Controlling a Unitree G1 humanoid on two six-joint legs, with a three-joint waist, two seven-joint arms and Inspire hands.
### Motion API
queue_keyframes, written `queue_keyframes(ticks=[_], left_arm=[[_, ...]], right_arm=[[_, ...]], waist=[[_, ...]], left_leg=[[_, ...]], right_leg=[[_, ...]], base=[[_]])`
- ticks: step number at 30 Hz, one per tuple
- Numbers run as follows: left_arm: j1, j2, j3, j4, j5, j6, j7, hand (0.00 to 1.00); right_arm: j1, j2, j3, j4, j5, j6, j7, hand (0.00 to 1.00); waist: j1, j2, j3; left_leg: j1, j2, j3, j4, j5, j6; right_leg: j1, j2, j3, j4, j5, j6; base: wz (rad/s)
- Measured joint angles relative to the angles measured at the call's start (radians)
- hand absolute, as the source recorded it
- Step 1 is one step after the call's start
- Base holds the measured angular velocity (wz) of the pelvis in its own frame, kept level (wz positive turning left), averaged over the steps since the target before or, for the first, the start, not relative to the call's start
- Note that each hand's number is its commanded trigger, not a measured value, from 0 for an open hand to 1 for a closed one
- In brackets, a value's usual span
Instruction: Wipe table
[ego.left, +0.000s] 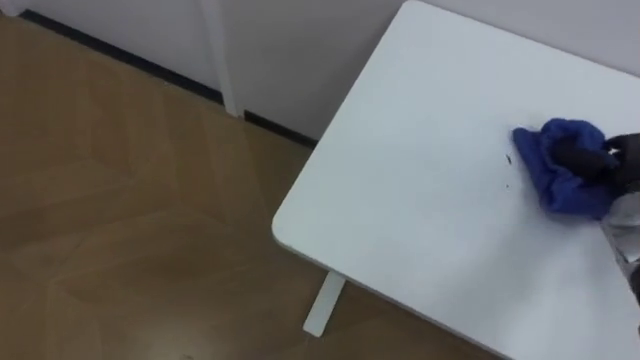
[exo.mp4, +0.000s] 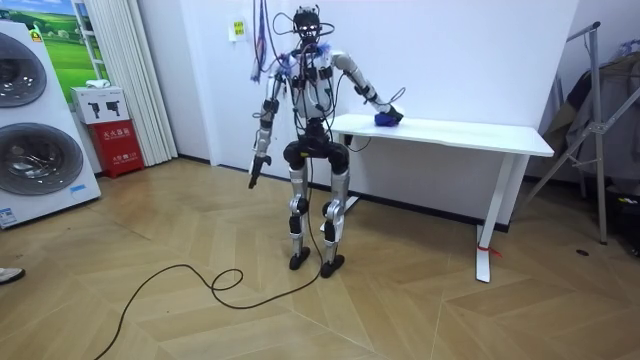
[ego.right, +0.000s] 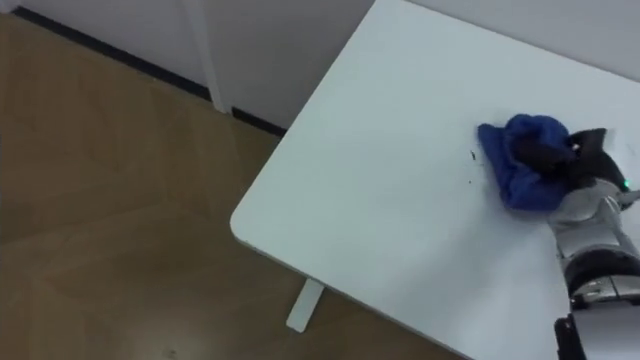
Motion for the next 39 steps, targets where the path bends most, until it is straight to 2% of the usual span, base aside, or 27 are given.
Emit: queue_keyframes(ticks=[3, 6, 10, 11, 16, 18, 21, 22, 23, 24, 25, 26, 27, 28, 29, 31, 32, 35, 37, 38, 39], left_arm=[[0.0, 0.0, 0.0, -0.003, 0.0, -0.002, 0.006, 0.0], [0.001, 0.0, 0.001, -0.003, 0.001, -0.022, 0.014, 0.0], [0.03, -0.001, 0.001, -0.003, 0.0, -0.036, 0.019, 0.0], [0.039, -0.001, 0.003, -0.002, 0.0, -0.037, 0.021, 0.0], [0.072, -0.006, 0.022, -0.003, 0.001, -0.036, 0.022, 0.0], [0.079, -0.009, 0.022, -0.003, 0.002, -0.034, 0.022, 0.0], [0.075, -0.033, 0.024, 0.003, 0.012, -0.022, 0.023, 0.0], [0.073, -0.044, 0.024, 0.003, 0.013, -0.015, 0.023, 0.0], [0.065, -0.052, 0.022, 0.01, 0.012, -0.009, 0.022, 0.0], [0.057, -0.056, 0.021, 0.02, 0.012, -0.009, 0.021, 0.0], [0.042, -0.065, 0.021, 0.034, 0.011, -0.009, 0.019, 0.0], [0.026, -0.07, 0.021, 0.038, 0.011, -0.008, 0.012, 0.0], [0.019, -0.073, 0.021, 0.036, 0.011, -0.008, 0.009, 0.0], [0.004, -0.074, 0.021, 0.03, 0.011, -0.008, 0.001, 0.0], [0.0, -0.078, 0.021, 0.021, 0.01, -0.009, 0.0, 0.0], [0.012, -0.075, 0.021, 0.019, 0.004, -0.004, 0.003, 0.0], [0.029, -0.074, 0.021, 0.018, 0.001, 0.003, 0.004, 0.0], [0.081, -0.075, 0.025, 0.019, -0.008, 0.025, 0.003, 0.0], [0.102, -0.076, 0.038, 0.019, -0.009, 0.021, 0.001, 0.0], [0.119, -0.078, 0.056, 0.019, -0.007, 0.02, 0.001, 0.0], [0.134, -0.078, 0.076, 0.02, -0.009, 0.02, 0.002, 0.0]], right_arm=[[0.077, 0.0, -0.037, -0.005, 0.001, -0.015, -0.005, 1.0], [0.189, 0.0, -0.075, -0.039, 0.012, -0.043, -0.025, 1.0], [0.282, 0.004, -0.123, -0.044, 0.015, -0.066, -0.06, 1.0], [0.303, 0.006, -0.141, -0.044, 0.011, -0.072, -0.068, 1.0], [0.359, 0.021, -0.171, -0.102, -0.027, -0.063, -0.121, 1.0], [0.38, 0.041, -0.17, -0.15, -0.047, -0.06, -0.16, 1.0], [0.378, 0.085, -0.154, -0.247, -0.095, -0.016, -0.183, 1.0], [0.371, 0.118, -0.121, -0.321, -0.137, 0.025, -0.178, 1.0], [0.362, 0.16, -0.068, -0.421, -0.18, 0.059, -0.155, 1.0], [0.351, 0.181, -0.027, -0.466, -0.206, 0.072, -0.139, 1.0], [0.324, 0.218, 0.068, -0.549, -0.251, 0.09, -0.106, 1.0], [0.286, 0.25, 0.16, -0.615, -0.273, 0.089, -0.063, 1.0], [0.262, 0.264, 0.195, -0.631, -0.282, 0.084, -0.045, 1.0], [0.217, 0.289, 0.232, -0.644, -0.289, 0.075, -0.01, 1.0], [0.182, 0.294, 0.248, -0.645, -0.297, 0.066, 0.022, 1.0], [0.143, 0.294, 0.251, -0.619, -0.32, 0.052, 0.039, 1.0], [0.129, 0.294, 0.249, -0.593, -0.326, 0.047, 0.044, 1.0], [0.174, 0.282, 0.227, -0.507, -0.329, 0.038, 0.048, 1.0], [0.244, 0.278, 0.18, -0.453, -0.344, 0.031, 0.057, 1.0], [0.309, 0.279, 0.113, -0.467, -0.324, -0.028, 0.04, 1.0], [0.345, 0.277, 0.071, -0.463, -0.315, -0.064, 0.031, 1.0]], waist=[[-0.018, -0.002, -0.0013], [-0.022, -0.005, -0.0061], [-0.022, 0.001, -0.0103], [-0.025, 0.003, -0.0143], [-0.03, 0.024, -0.0117], [-0.033, 0.032, -0.0116], [-0.019, 0.047, -0.0103], [-0.006, 0.049, -0.0116], [0.007, 0.049, -0.0115], [0.017, 0.049, -0.0117], [0.038, 0.05, -0.0115], [0.045, 0.054, -0.0098], [0.046, 0.055, -0.0093], [0.057, 0.049, -0.0084], [0.098, 0.049, -0.0087], [0.128, 0.046, -0.0079], [0.13, 0.042, -0.0072], [0.116, 0.034, -0.0051], [0.116, 0.032, -0.0055], [0.105, 0.033, -0.0057], [0.069, 0.035, -0.0062]], left_leg=[[0.041, 0.001, -0.003, -0.016, 0.0, 0.0], [0.086, 0.003, 0.005, -0.033, 0.0, 0.0], [0.142, 0.004, 0.009, -0.051, 0.0, 0.0], [0.154, 0.004, 0.009, -0.054, 0.0, 0.0], [0.183, 0.005, 0.027, -0.061, 0.0, 0.0], [0.181, 0.004, 0.03, -0.061, 0.0, 0.0], [0.192, 0.004, 0.044, -0.068, 0.0, 0.0], [0.195, 0.005, 0.058, -0.069, 0.0, 0.0], [0.196, 0.008, 0.06, -0.068, 0.0, 0.0], [0.196, 0.009, 0.06, -0.067, 0.0, 0.0], [0.194, 0.013, 0.059, -0.064, 0.0, 0.0], [0.189, 0.019, 0.058, -0.061, -0.002, -0.003], [0.186, 0.023, 0.056, -0.062, -0.006, -0.009], [0.177, 0.022, 0.048, -0.065, -0.009, -0.015], [0.171, 0.022, 0.043, -0.062, -0.009, -0.015], [0.166, 0.015, 0.018, -0.054, -0.007, -0.014], [0.166, 0.009, -0.003, -0.046, -0.006, -0.014], [0.168, -0.001, -0.051, -0.038, -0.006, -0.009], [0.173, -0.004, -0.055, -0.041, -0.005, -0.006], [0.176, -0.008, -0.054, -0.041, -0.003, -0.003], [0.176, -0.013, -0.058, -0.042, -0.002, -0.002]], right_leg=[[0.032, 0.001, 0.002, 0.001, 0.0, 0.0], [0.066, 0.001, 0.007, 0.0, 0.0, 0.0], [0.098, 0.003, 0.05, 0.0, 0.0, 0.001], [0.109, 0.003, 0.053, -0.001, 0.0, 0.001], [0.138, 0.001, 0.054, 0.0, -0.001, 0.001], [0.139, -0.001, 0.054, -0.001, -0.001, 0.001], [0.139, -0.001, 0.061, 0.001, -0.002, 0.004], [0.134, 0.0, 0.062, 0.0, -0.004, 0.007], [0.125, 0.003, 0.072, -0.001, -0.004, 0.007], [0.121, 0.006, 0.079, 0.0, -0.004, 0.007], [0.111, 0.01, 0.079, 0.0, -0.004, 0.005], [0.107, 0.014, 0.078, 0.0, -0.001, -0.002], [0.105, 0.016, 0.078, 0.001, -0.002, -0.004], [0.099, 0.019, 0.074, 0.002, -0.006, -0.015], [0.097, 0.019, 0.071, 0.005, -0.005, -0.017], [0.105, 0.014, 0.049, 0.002, -0.005, -0.017], [0.115, 0.009, 0.03, 0.001, -0.005, -0.015], [0.144, -0.001, -0.031, 0.0, -0.004, -0.01], [0.15, -0.004, -0.029, 0.0, -0.005, -0.007], [0.153, -0.008, -0.031, -0.001, -0.008, -0.002], [0.157, -0.014, -0.031, -0.001, -0.013, 0.006]], base=[[0.0], [-0.08], [-0.16], [-0.1], [-0.07], [-0.02], [-0.31], [-0.71], [-0.74], [-0.74], [-0.44], [-0.2], [0.24], [0.3], [0.28], [0.41], [0.6], [0.5], [0.25], [0.18], [0.15]])
